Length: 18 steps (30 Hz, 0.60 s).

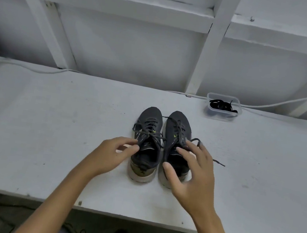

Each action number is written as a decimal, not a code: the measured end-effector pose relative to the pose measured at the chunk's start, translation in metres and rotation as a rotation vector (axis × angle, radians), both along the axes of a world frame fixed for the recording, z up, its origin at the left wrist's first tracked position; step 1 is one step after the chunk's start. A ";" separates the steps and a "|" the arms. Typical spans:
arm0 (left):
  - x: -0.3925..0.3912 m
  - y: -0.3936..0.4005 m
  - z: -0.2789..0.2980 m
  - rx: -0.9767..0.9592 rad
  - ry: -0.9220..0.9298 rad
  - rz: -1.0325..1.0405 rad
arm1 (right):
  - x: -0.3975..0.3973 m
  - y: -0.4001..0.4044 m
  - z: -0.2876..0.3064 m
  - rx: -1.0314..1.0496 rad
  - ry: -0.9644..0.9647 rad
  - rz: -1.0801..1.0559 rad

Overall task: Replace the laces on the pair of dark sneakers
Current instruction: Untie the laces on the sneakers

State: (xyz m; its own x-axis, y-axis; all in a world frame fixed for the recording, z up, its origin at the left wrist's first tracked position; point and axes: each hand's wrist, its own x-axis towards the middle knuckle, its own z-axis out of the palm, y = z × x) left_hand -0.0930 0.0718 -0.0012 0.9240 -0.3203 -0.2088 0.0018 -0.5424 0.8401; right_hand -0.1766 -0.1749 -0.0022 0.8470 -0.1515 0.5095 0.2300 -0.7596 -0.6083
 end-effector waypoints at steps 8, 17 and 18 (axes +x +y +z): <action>0.050 -0.029 0.007 0.187 -0.347 -0.037 | 0.021 0.044 0.007 -0.176 -0.022 0.139; 0.059 -0.029 0.000 0.233 -0.339 -0.056 | 0.032 0.029 0.023 -0.306 0.107 -0.080; 0.059 -0.028 -0.001 0.213 -0.309 -0.032 | 0.033 0.027 0.026 -0.305 0.114 -0.116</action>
